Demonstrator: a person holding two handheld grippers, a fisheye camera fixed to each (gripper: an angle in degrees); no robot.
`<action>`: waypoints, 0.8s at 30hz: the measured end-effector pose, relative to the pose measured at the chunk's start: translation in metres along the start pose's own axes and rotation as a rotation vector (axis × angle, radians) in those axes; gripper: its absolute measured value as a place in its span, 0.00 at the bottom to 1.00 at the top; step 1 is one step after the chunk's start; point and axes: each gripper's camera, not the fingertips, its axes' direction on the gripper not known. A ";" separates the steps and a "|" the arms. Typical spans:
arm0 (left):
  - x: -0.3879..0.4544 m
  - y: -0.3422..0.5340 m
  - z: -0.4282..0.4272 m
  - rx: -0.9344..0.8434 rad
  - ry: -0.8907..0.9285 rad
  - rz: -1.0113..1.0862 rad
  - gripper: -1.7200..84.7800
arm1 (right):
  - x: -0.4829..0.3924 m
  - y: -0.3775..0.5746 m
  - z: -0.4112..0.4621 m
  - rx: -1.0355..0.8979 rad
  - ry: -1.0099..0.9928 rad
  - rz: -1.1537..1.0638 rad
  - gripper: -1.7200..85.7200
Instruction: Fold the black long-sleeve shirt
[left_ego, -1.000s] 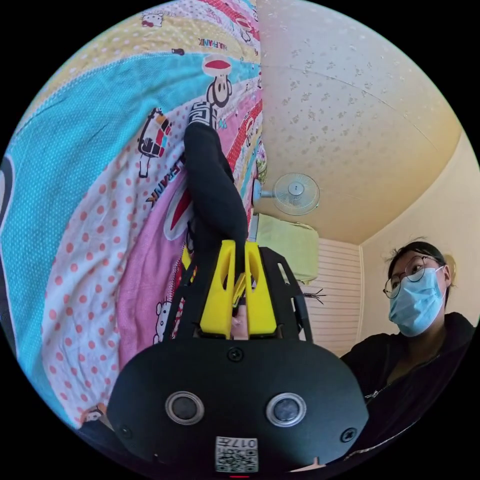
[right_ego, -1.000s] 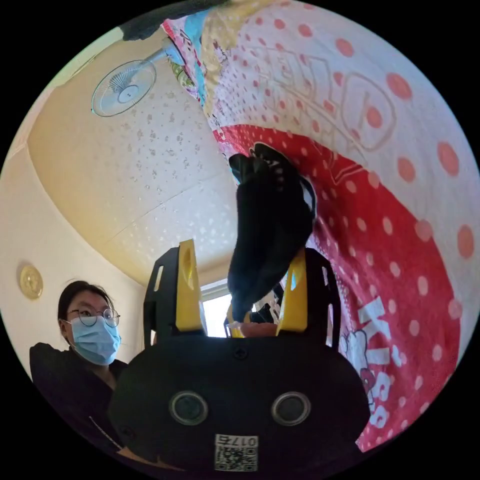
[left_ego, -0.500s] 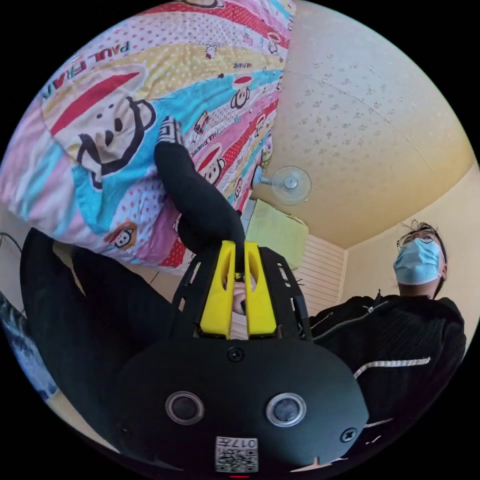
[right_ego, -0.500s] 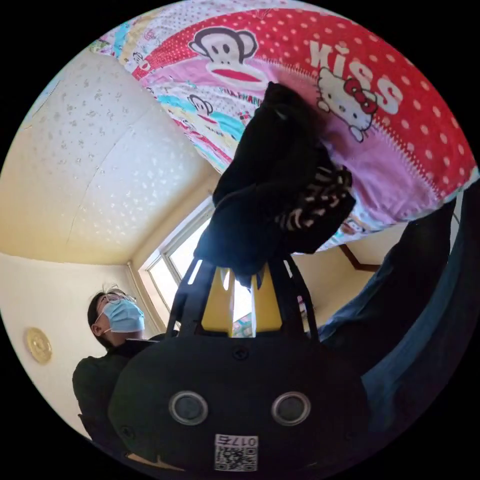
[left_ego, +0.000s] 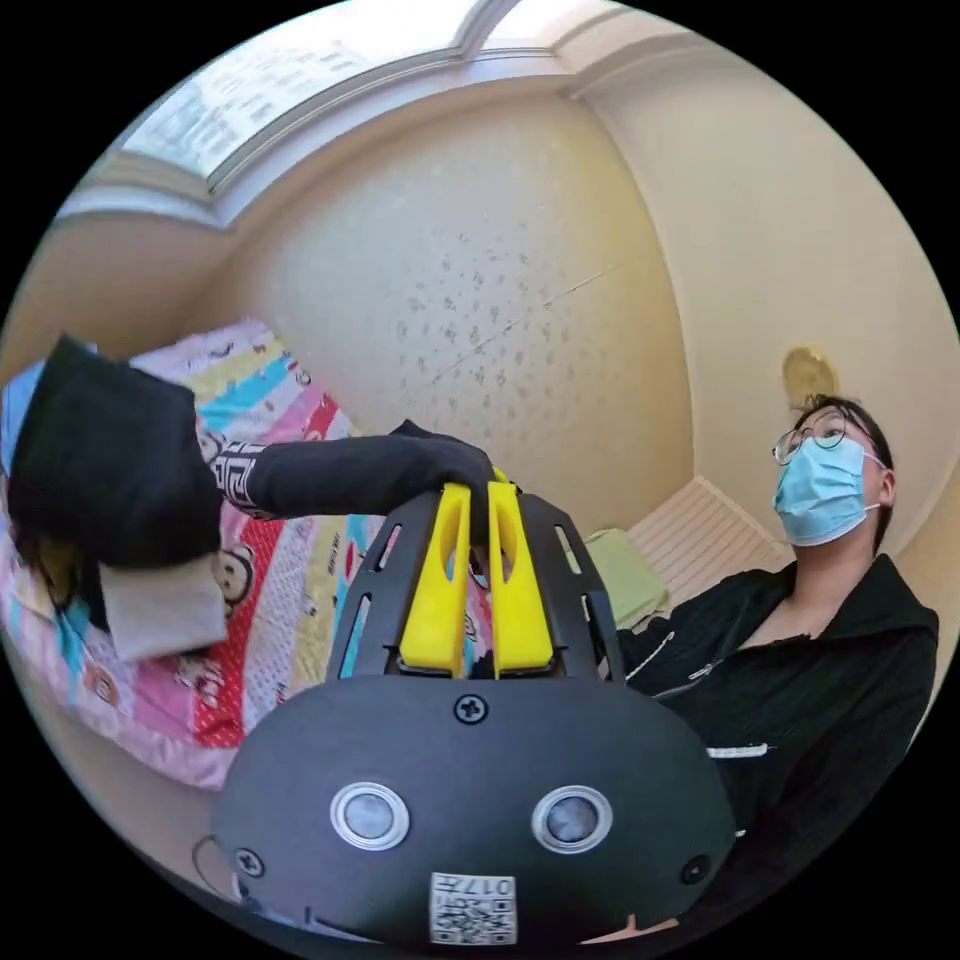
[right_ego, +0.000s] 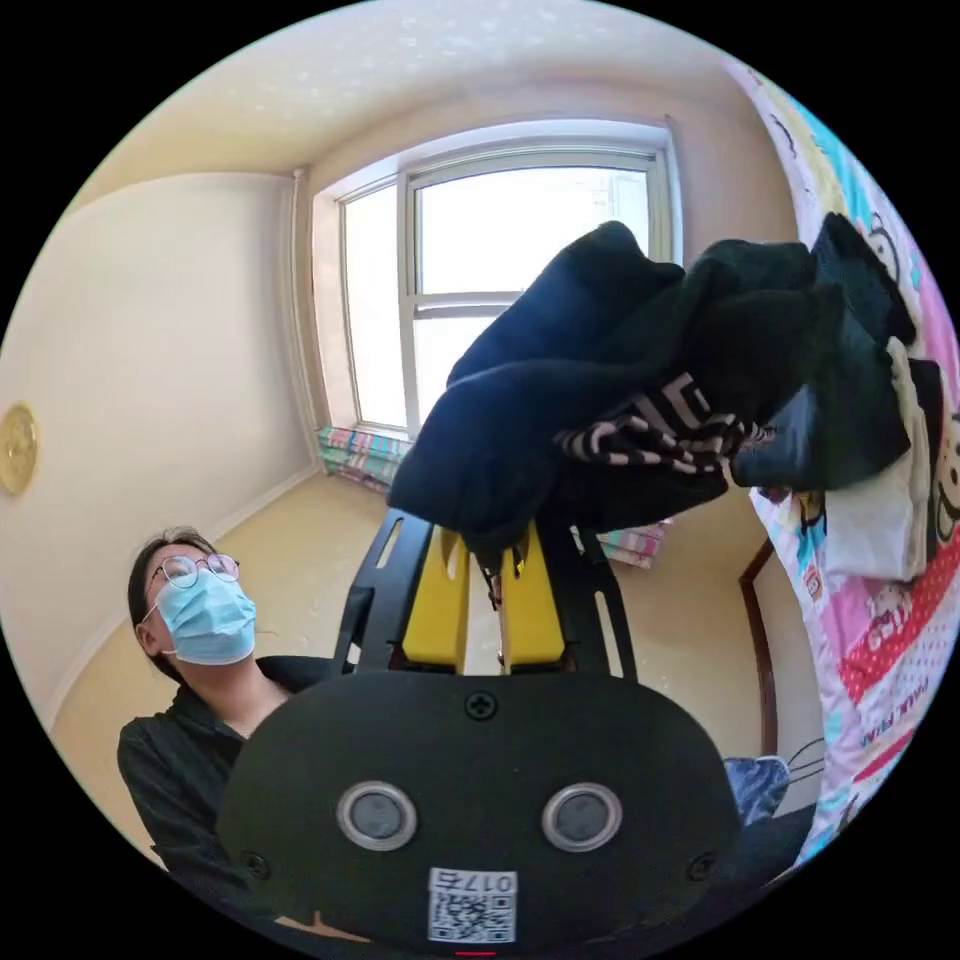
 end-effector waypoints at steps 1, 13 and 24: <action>0.007 -0.013 -0.011 0.016 -0.030 0.043 0.07 | -0.005 -0.018 0.031 -0.022 0.001 -0.039 0.05; -0.173 0.068 -0.098 0.074 -0.510 -0.515 0.10 | 0.205 0.030 0.100 -0.203 0.476 0.058 0.06; -0.122 0.193 -0.075 -0.273 -0.354 -0.717 0.01 | 0.076 0.345 -0.148 0.259 0.892 0.384 0.03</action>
